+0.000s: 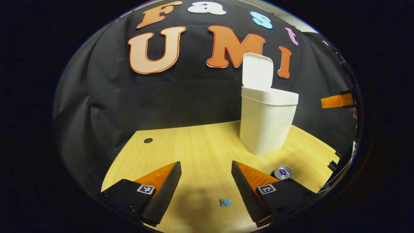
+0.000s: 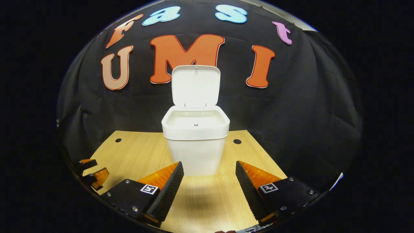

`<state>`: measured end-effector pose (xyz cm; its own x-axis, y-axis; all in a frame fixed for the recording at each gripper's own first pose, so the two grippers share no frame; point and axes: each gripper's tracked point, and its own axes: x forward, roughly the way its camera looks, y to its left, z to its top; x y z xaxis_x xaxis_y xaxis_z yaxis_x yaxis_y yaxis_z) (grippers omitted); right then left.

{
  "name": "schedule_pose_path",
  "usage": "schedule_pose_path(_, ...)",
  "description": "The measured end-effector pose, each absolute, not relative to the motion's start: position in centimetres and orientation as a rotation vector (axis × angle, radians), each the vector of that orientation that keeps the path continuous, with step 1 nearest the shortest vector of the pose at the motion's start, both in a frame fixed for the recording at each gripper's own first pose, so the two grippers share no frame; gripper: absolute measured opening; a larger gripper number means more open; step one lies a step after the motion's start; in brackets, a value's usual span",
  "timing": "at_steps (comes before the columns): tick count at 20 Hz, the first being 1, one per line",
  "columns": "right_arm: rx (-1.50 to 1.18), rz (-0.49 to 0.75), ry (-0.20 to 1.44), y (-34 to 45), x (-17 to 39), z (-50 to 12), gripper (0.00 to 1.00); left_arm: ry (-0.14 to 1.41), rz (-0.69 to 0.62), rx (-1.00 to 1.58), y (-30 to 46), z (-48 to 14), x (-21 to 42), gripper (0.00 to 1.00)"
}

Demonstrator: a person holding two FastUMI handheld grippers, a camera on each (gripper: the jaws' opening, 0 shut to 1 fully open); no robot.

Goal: Press the lid of the desktop garbage bin to open it, pick up the crumpled paper on the desktop and throw it into the bin, then pick up the pop can on the desktop and drop it into the bin, and finally close the garbage bin lid.

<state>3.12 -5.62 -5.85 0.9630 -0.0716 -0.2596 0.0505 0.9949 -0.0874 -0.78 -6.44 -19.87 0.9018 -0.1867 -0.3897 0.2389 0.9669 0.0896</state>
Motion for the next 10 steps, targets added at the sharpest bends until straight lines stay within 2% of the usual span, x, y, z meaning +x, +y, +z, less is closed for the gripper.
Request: schedule_pose_path(10, -0.108, -0.08, 0.34, -6.2, 2.2, -7.6, 0.98, 0.57, -0.282, 0.202, -7.2, -29.3, -3.6, 0.99)
